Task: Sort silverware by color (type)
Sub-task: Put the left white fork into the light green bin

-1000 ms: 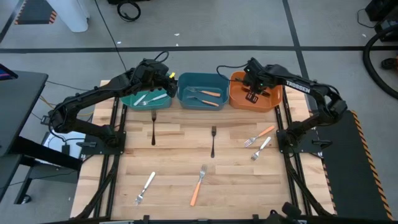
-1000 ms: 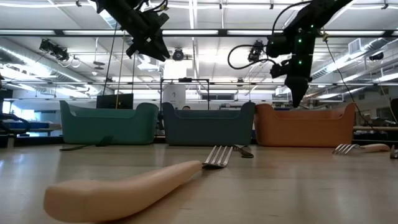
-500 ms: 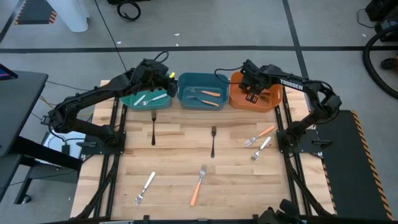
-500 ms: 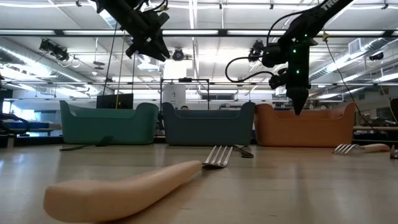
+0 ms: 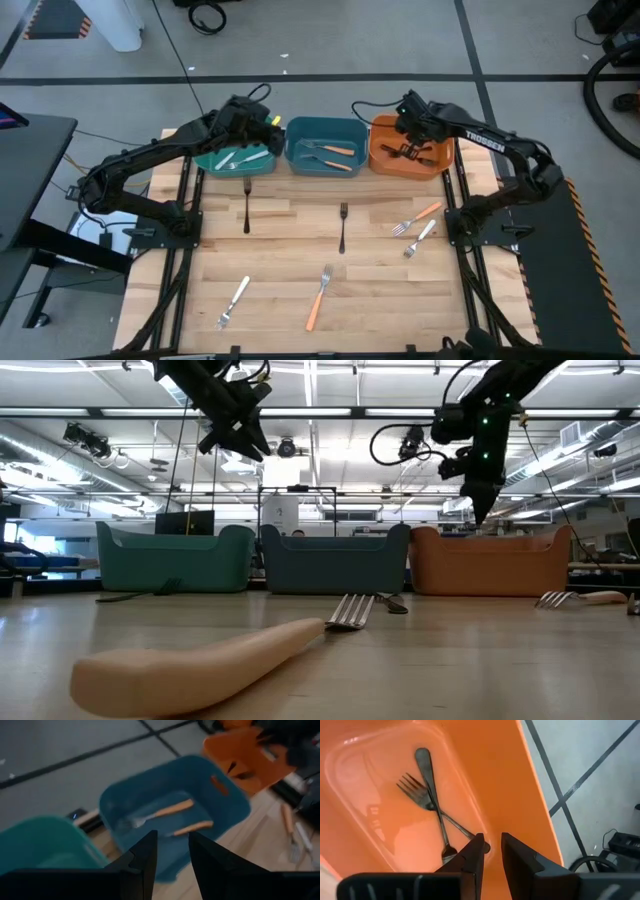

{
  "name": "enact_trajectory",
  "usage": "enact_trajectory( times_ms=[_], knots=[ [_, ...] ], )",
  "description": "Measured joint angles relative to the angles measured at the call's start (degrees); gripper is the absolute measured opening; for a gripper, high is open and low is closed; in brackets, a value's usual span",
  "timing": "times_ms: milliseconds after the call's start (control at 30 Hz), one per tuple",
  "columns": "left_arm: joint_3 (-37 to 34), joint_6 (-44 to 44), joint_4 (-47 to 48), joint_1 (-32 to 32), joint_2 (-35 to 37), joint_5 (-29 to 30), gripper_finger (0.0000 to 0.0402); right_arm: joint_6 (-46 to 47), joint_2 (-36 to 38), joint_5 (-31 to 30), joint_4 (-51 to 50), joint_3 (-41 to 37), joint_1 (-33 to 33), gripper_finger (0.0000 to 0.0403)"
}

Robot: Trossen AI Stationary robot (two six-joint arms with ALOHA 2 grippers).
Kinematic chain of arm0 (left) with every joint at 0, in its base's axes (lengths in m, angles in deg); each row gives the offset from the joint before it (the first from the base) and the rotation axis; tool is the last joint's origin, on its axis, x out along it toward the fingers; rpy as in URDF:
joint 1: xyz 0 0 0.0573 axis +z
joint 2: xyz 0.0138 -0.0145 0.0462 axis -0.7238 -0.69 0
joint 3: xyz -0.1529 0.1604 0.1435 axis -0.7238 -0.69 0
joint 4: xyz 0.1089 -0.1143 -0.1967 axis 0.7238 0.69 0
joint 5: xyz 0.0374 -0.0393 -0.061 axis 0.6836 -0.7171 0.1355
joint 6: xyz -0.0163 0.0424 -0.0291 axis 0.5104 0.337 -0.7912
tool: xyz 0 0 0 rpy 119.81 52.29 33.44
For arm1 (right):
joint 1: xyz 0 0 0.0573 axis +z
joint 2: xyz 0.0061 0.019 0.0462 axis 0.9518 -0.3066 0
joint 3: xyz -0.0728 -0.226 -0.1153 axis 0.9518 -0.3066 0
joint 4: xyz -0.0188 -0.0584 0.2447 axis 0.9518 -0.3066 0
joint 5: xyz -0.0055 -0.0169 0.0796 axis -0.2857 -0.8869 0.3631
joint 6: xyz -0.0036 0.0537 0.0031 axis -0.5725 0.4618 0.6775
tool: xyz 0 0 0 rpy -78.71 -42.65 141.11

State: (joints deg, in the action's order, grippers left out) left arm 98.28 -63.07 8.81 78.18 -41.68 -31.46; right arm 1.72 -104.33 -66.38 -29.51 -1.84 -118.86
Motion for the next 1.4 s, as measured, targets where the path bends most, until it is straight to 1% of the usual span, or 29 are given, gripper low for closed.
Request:
enact_trajectory(
  times_ms=[100, 233, 333, 467, 633, 867, 1033, 1100, 1400],
  knots=[
    [0.0, -0.8, 4.5, 0.0, 0.0, 0.0, 0.0121, 0.9, 1.7, 0.0, -0.3, 0.0, 0.0, 0.0074],
    [0.0, -4.7, 11.4, -0.1, 0.0, 0.0, 0.0121, 4.0, 3.7, 0.1, -0.9, 0.0, 0.0, 0.0074],
    [0.0, -6.5, 14.7, -0.6, 0.0, 0.1, 0.0121, 5.0, 5.2, 0.2, -1.1, 0.0, 0.0, 0.0074],
    [0.0, -9.0, 16.8, -1.5, 0.0, 0.0, 0.0121, 5.1, 6.2, 0.2, -0.9, 0.0, 0.0, 0.0074],
    [0.0, -9.7, 18.1, -2.5, 0.0, 0.4, 0.0121, 5.0, 6.0, 0.2, -0.9, 0.0, 0.0, 0.0074],
    [0.0, -12.0, 25.1, -2.5, 0.0, 4.3, 0.0121, 5.0, 6.0, 0.2, -1.0, 0.0, 0.0, 0.0074],
    [0.0, -12.7, 28.5, -2.5, 0.0, 4.8, 0.0121, 5.1, 6.0, 0.6, -1.0, 0.0, 0.0, 0.0074],
    [0.0, -14.6, 30.1, -2.7, 0.0, 4.8, 0.0121, 5.1, 6.0, 0.6, -1.0, 0.0, 0.0, 0.0074],
    [-7.3, -25.5, 29.3, -7.6, 0.0, 4.7, 0.0121, 6.5, 6.0, 0.6, -0.8, 0.0, 0.0, 0.0074]
  ],
)
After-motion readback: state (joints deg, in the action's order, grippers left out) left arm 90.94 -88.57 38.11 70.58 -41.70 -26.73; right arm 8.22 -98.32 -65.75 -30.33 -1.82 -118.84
